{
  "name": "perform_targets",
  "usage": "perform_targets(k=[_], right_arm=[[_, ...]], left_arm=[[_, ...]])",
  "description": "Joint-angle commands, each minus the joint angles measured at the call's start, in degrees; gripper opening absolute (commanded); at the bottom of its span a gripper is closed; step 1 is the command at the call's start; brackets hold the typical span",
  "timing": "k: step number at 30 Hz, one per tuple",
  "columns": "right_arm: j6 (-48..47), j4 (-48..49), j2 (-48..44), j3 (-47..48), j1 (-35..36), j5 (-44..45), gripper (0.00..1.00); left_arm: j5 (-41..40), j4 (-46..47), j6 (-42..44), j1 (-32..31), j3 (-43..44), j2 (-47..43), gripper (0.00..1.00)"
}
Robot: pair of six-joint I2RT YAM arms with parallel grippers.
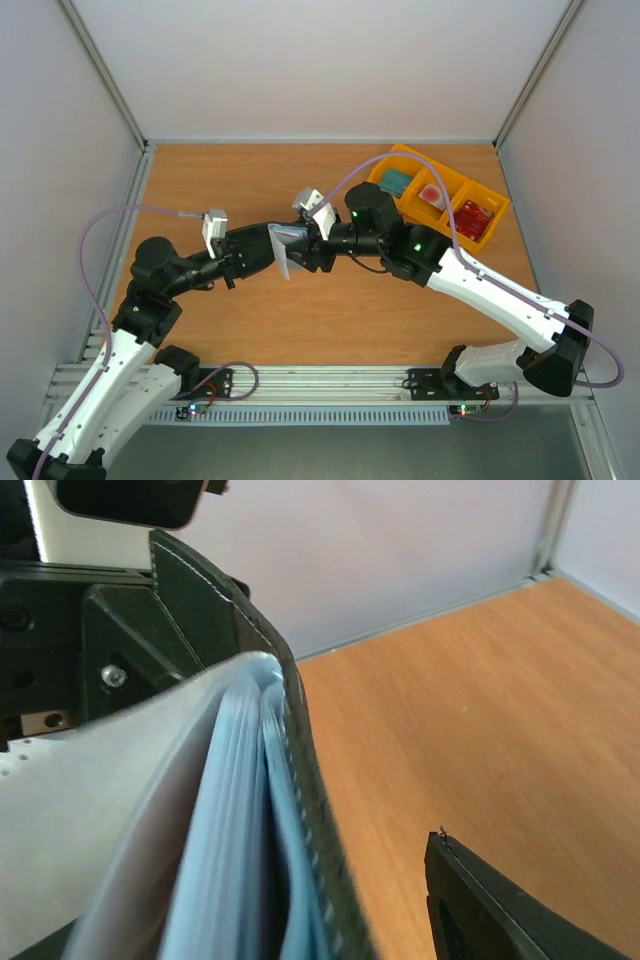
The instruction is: Take the credit cards out of the card holder
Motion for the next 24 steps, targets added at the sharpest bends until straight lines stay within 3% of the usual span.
perform_targets(k=[1, 6, 10, 12, 14, 16, 19, 24], right_arm=[[2.62, 4.42, 1.61, 1.25, -0.15, -8.6, 0.58], [2.0, 3.01, 1.44, 1.61, -0.25, -14.86, 0.38], [1.46, -0.76, -0.78, 1.43, -0.33, -12.77, 0.08], [2.25, -2.22, -1.55, 1.43, -0.41, -8.73, 0.01], [3.67, -4.11, -1.64, 2.06, -0.5, -5.11, 0.01], [5.72, -6.2, -1.35, 3.39, -0.5, -0.43, 0.01], [8.28, -9.33, -0.17, 6.23, -0.5, 7.31, 0.01], [10.55, -10.17, 0.69, 8.07, -0.41, 10.92, 0.01]], left_arm=[[1.57, 4.89, -0.69, 0.11, -0.29, -0.19, 0.0], [1.25, 5.53, -1.12, 0.11, -0.72, -0.2, 0.0], [0.58, 5.22, -0.71, 0.11, -0.9, -0.36, 0.0], [0.28, 5.14, -0.22, 0.11, -1.17, -0.4, 0.13], [1.63, 6.35, 0.66, 0.11, -1.71, -0.42, 0.45], [4.38, 8.48, 2.57, 0.09, -2.48, -0.62, 0.64], [6.69, 9.92, 5.52, 0.11, -2.98, -0.74, 0.82], [7.94, 9.73, 5.68, 0.07, -2.87, 0.16, 0.99]])
